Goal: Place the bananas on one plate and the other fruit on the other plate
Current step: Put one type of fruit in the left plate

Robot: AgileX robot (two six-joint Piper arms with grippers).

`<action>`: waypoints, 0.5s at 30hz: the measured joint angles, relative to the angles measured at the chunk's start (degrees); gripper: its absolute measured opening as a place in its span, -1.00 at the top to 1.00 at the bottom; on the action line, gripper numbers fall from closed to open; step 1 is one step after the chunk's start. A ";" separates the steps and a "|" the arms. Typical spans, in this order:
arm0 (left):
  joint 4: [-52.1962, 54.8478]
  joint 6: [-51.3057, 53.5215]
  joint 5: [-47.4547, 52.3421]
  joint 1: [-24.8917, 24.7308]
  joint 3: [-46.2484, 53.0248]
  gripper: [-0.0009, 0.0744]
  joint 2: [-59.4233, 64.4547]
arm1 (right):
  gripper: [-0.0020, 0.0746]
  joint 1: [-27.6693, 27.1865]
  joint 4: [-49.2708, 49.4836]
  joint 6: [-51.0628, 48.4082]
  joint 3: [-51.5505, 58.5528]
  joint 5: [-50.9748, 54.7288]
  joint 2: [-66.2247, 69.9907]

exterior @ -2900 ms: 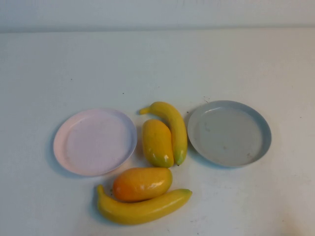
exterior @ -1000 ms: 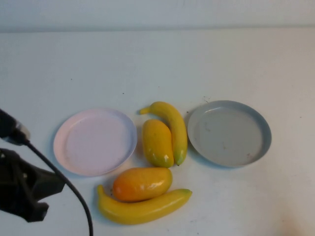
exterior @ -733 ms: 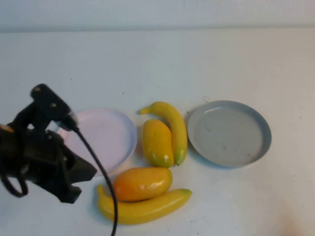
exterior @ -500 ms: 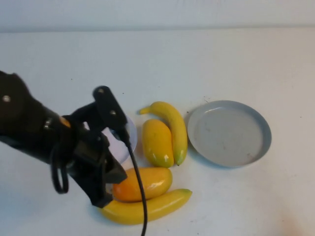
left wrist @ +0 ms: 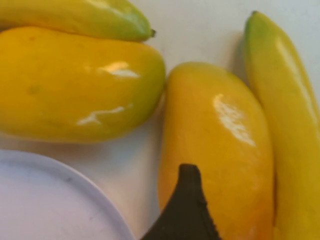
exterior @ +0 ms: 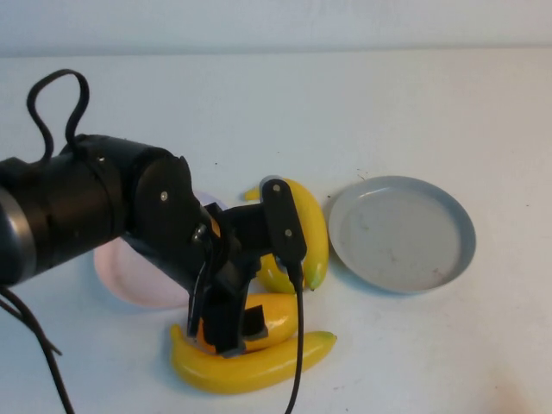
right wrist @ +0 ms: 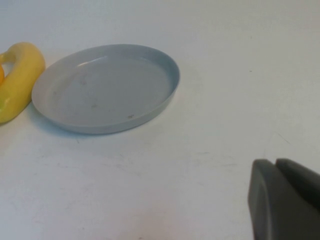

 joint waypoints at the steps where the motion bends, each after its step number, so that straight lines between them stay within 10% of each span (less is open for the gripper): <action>1: 0.35 0.00 -1.15 0.00 0.00 -0.44 0.27 | 0.99 0.00 0.00 0.00 0.00 0.00 0.00; 15: 5.06 0.30 -4.16 0.00 -0.10 -0.51 5.09 | 0.99 0.00 0.00 0.00 0.00 0.00 0.00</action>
